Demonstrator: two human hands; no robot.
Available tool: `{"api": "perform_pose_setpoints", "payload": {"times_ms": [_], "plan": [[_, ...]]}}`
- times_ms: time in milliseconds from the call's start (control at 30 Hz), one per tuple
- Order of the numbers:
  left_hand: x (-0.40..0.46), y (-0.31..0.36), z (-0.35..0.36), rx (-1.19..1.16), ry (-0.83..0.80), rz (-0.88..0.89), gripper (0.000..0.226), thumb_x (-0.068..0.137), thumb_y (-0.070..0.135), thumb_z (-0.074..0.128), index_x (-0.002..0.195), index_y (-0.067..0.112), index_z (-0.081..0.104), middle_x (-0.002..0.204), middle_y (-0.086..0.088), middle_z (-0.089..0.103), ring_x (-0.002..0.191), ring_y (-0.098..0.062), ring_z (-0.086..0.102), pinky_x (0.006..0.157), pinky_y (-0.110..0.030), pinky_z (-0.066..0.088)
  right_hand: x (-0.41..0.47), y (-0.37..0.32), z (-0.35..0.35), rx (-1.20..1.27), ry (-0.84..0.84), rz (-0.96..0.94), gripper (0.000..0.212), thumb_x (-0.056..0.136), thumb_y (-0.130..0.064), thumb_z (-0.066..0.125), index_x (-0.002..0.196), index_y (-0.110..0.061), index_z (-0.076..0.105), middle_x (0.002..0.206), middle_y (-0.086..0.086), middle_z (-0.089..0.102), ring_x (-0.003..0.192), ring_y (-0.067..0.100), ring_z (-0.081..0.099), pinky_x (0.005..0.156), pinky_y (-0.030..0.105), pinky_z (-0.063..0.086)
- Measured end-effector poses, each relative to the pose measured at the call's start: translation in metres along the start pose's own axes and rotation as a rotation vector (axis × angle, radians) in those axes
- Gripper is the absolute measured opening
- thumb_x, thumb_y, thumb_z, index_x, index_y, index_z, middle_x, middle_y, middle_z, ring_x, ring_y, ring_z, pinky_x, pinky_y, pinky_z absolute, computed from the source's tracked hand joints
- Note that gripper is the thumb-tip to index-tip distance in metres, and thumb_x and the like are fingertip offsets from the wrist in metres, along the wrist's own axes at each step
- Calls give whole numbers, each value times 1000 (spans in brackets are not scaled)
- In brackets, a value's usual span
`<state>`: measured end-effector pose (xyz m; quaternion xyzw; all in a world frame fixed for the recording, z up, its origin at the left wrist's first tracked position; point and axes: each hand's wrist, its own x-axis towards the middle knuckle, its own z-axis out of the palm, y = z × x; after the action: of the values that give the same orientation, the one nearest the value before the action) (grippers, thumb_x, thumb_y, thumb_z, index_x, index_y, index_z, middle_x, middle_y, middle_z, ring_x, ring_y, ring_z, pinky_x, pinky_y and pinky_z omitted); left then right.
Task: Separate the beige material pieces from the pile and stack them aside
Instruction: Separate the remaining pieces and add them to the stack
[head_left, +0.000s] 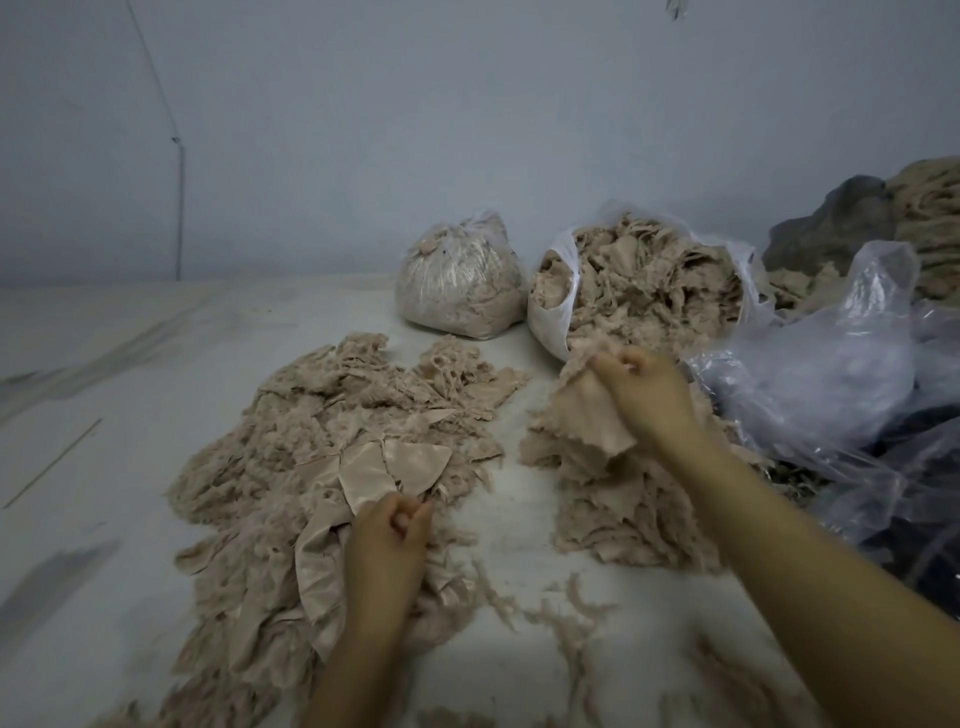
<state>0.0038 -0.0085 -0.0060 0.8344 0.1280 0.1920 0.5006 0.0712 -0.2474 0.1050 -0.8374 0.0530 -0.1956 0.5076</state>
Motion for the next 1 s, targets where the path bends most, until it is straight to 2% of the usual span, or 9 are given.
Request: {"api": "perform_pose_setpoints", "payload": {"times_ms": [167, 233, 333, 433, 567, 667, 767, 867, 1000], "plan": [[23, 5, -11, 293, 109, -58, 61, 83, 26, 69, 136, 16, 41, 136, -13, 36, 108, -30, 52, 77, -30, 38, 10, 20, -2, -555, 155, -273, 32, 92, -27, 56, 122, -15, 56, 123, 15, 51, 118, 33, 41, 96, 42, 33], [30, 3, -13, 345, 48, -30, 38, 89, 21, 60, 125, 10, 56, 125, -14, 52, 109, -29, 53, 81, -32, 41, 2, 36, 9, -738, -10, -354, 34, 93, -34, 51, 125, -24, 58, 130, 11, 49, 122, 31, 39, 99, 43, 30], [28, 7, -15, 205, 43, 98, 13, 90, 14, 56, 89, 13, 69, 91, -4, 62, 90, -22, 56, 70, -29, 36, 2, 62, 9, -908, -317, -80, 45, 97, -47, 39, 140, -33, 44, 151, 7, 31, 137, 30, 25, 113, 51, 16], [12, 14, -11, 98, 29, 275, 14, 89, 15, 60, 76, 18, 65, 83, 3, 59, 84, -14, 53, 70, -25, 36, -1, 67, 5, -921, -248, -28, 48, 99, -43, 40, 143, -24, 39, 150, 12, 30, 137, 33, 25, 114, 54, 14], [-5, 18, 5, -231, -12, 197, 18, 93, 27, 56, 75, 26, 57, 79, -12, 60, 70, -36, 60, 63, -52, 50, -51, 41, 37, -365, -13, -374, 28, 96, -36, 50, 101, -14, 67, 102, 8, 61, 99, 25, 54, 86, 33, 37], [-11, 22, 12, -401, -10, 152, 17, 94, 32, 55, 77, 27, 56, 77, -18, 60, 67, -39, 58, 61, -53, 45, -91, 23, 68, 225, -463, 238, 48, 86, -67, 43, 77, -24, 61, 86, 3, 67, 84, 16, 63, 77, 36, 53], [-16, 25, 10, -502, -51, 177, 20, 87, 36, 56, 73, 22, 57, 67, -10, 55, 61, -23, 48, 59, -40, 40, -101, 27, 88, 724, -672, 627, 45, 82, -60, 58, 94, -18, 70, 100, 7, 71, 100, 23, 64, 88, 36, 51], [-17, 16, 2, -445, -126, 186, 24, 87, 32, 55, 66, 20, 55, 58, -5, 50, 54, -18, 45, 56, -34, 37, -98, 28, 96, 942, -483, 524, 28, 75, -27, 70, 91, -3, 66, 89, 16, 67, 85, 29, 64, 85, 40, 50], [-10, 8, -7, -59, 68, 386, 30, 91, 44, 45, 72, 24, 57, 76, 9, 56, 76, -10, 53, 69, -31, 41, -91, 30, 92, 831, -332, 299, 10, 90, -7, 60, 84, 0, 56, 84, 21, 58, 81, 29, 54, 79, 41, 44]]}}
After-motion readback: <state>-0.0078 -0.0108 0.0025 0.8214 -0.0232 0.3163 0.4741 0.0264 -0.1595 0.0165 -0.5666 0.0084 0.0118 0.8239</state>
